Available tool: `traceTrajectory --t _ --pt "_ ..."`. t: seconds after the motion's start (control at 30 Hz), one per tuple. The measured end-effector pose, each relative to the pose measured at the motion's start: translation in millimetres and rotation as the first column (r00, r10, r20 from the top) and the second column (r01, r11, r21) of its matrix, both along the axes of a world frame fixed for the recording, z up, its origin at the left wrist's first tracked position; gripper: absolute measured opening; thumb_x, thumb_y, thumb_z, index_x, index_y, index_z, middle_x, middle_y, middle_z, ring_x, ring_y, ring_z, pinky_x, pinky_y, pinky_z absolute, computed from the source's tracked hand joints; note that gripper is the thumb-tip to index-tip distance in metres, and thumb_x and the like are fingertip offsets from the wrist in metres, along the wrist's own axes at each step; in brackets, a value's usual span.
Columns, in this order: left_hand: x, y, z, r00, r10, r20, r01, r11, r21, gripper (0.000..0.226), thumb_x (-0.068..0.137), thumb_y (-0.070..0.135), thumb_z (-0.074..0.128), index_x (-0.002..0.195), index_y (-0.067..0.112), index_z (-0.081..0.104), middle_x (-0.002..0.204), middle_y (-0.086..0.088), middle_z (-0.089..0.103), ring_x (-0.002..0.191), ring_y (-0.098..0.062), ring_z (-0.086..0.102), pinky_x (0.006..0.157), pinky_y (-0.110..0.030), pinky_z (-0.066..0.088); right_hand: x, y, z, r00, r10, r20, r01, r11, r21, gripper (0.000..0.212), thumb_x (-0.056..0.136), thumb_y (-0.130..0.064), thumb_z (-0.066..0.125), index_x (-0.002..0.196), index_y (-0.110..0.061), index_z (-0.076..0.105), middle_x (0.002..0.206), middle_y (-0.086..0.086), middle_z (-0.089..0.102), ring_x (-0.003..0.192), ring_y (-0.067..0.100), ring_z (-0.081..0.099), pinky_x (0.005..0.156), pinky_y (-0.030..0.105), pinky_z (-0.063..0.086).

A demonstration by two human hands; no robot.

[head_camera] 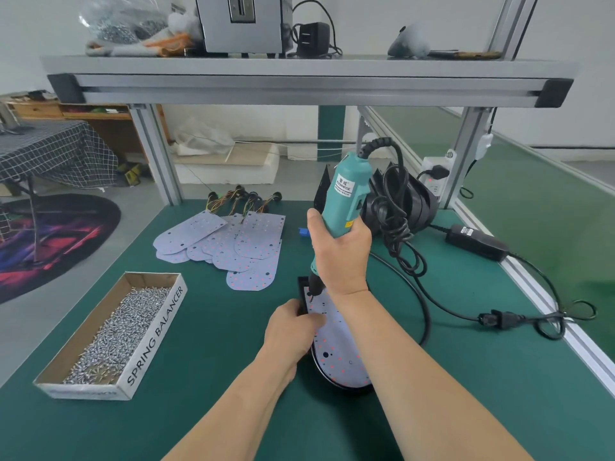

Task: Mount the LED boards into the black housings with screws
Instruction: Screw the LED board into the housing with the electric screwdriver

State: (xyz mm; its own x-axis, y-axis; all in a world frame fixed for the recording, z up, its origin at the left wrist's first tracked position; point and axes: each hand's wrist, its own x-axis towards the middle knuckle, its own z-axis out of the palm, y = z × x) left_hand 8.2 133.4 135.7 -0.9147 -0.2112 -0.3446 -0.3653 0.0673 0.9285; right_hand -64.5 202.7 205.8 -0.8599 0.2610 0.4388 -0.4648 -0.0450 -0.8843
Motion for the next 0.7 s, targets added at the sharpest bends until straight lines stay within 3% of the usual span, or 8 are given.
traceTrajectory --t 0.2,0.3,0.37,0.47,0.6,0.7 --pt "3.3 -0.7 3.8 1.000 -0.028 0.002 0.028 0.999 -0.014 0.043 0.059 0.025 0.060 0.092 -0.001 0.061 0.097 -0.022 0.070 0.074 -0.025 0.059 0.067 -0.036 0.041 4.1 0.9 0.1 0.999 -0.026 0.027 0.026 1.000 -0.009 0.032 0.080 -0.029 0.072 0.066 -0.020 0.044 0.053 -0.014 0.046 0.051 0.012 0.042 0.053 0.031 0.041" --pt "2.5 -1.8 6.0 0.999 -0.046 0.001 0.046 0.998 -0.040 0.043 0.057 0.027 0.059 0.093 0.004 0.065 0.097 -0.018 0.073 0.079 -0.029 0.066 0.067 -0.034 0.044 9.5 8.1 4.5 0.999 -0.001 0.044 0.003 0.999 -0.045 0.038 0.079 -0.039 0.073 0.080 -0.007 0.054 0.064 0.010 0.058 0.061 0.030 0.054 0.061 0.044 0.052" --pt "1.4 -1.9 8.0 0.999 -0.053 0.001 0.053 0.997 -0.052 0.046 0.057 0.027 0.058 0.094 0.002 0.064 0.090 -0.016 0.072 0.072 -0.028 0.061 0.060 -0.029 0.040 12.9 14.4 7.0 0.998 -0.001 0.058 0.005 0.997 -0.073 0.041 0.081 -0.039 0.074 0.088 -0.003 0.055 0.072 0.019 0.060 0.068 0.038 0.058 0.069 0.053 0.054" --pt "-0.2 -1.1 10.4 0.999 -0.052 0.009 0.052 0.997 -0.058 0.046 0.056 0.027 0.058 0.093 -0.001 0.062 0.077 -0.010 0.061 0.062 -0.022 0.048 0.049 -0.022 0.031 20.7 23.5 7.6 0.998 0.000 0.055 0.005 0.996 -0.085 0.033 0.086 -0.031 0.075 0.090 -0.006 0.055 0.069 0.006 0.059 0.066 0.031 0.058 0.072 0.055 0.054" --pt "-1.7 -1.1 12.9 0.998 -0.053 0.031 0.055 0.996 -0.065 0.050 0.054 0.026 0.058 0.097 0.000 0.065 0.074 -0.008 0.065 0.056 -0.021 0.051 0.043 -0.019 0.031 23.1 37.9 31.0 0.999 -0.033 -0.014 0.031 0.995 -0.092 0.026 0.082 -0.044 0.074 0.086 -0.026 0.056 0.065 -0.007 0.060 0.061 0.017 0.059 0.064 0.040 0.056" --pt "0.4 -2.3 13.7 0.997 -0.066 0.039 0.066 0.998 -0.012 0.050 0.054 0.022 0.060 0.099 0.001 0.066 0.080 -0.011 0.071 0.064 -0.027 0.060 0.056 -0.026 0.042 7.0 70.5 51.0 0.988 -0.144 0.048 0.149 0.983 -0.105 0.027 0.079 -0.050 0.074 0.088 -0.032 0.056 0.073 -0.006 0.063 0.066 0.019 0.062 0.069 0.045 0.059"
